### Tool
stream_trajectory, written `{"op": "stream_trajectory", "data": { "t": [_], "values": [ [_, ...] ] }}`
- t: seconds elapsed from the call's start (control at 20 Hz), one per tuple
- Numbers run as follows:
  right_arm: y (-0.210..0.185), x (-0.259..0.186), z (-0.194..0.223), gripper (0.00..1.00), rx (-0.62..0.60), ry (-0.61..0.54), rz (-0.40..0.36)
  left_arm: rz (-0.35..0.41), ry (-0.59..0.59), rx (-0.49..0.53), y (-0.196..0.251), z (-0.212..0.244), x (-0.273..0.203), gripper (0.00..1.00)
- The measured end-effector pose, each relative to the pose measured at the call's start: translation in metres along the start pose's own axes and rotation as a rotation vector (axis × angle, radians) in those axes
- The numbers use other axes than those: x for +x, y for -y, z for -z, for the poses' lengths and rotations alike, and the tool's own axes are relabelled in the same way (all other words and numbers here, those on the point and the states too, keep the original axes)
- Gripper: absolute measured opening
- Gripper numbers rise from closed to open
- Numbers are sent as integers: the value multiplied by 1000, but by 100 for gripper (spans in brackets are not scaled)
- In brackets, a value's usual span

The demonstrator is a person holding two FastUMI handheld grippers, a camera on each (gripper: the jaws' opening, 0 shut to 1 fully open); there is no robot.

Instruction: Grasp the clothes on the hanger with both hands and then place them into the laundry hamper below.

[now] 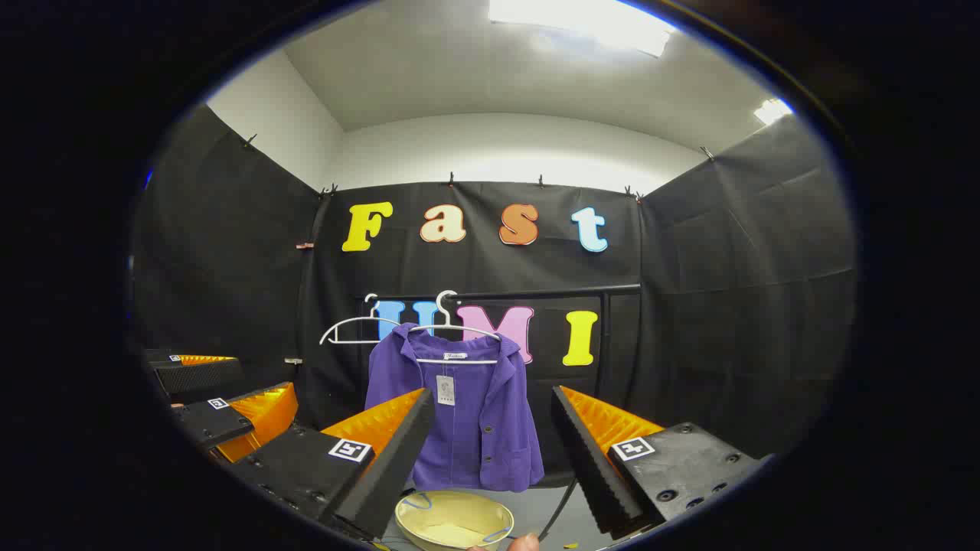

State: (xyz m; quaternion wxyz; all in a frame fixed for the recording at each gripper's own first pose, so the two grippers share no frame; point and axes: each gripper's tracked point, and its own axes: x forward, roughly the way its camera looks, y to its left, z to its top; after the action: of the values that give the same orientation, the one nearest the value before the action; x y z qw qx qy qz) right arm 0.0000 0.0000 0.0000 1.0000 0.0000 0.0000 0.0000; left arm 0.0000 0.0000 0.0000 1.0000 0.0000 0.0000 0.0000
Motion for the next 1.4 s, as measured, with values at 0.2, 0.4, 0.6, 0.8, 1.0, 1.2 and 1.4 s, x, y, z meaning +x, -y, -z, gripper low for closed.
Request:
{"op": "stream_trajectory", "data": {
  "t": [0.2, 0.4, 0.6, 0.8, 1.0, 1.2, 1.4],
  "values": [
    [-1, 1, -1, 98, -2, 1, 1, 4, -2, -1, -3, 0, 2, 95],
    [-9, 3, -2, 99, -5, 1, 3, 18, -1, -6, -10, 1, 5, 95],
    [-24, 6, -4, 98, -19, 7, 5, 35, 7, 1, -24, 1, 12, 95],
    [-45, 11, -10, 98, 6, 27, 8, 60, 10, -5, -41, 4, 20, 95],
    [-68, 19, -3, 98, 12, 15, 21, 91, 20, 4, -59, 6, 33, 95],
    [-83, 29, 11, 98, 27, -15, 60, 134, 13, -8, -73, 16, 45, 95],
    [-84, 51, 19, 98, -3, -22, 75, 163, -4, -14, -79, 26, 62, 95]
  ]
}}
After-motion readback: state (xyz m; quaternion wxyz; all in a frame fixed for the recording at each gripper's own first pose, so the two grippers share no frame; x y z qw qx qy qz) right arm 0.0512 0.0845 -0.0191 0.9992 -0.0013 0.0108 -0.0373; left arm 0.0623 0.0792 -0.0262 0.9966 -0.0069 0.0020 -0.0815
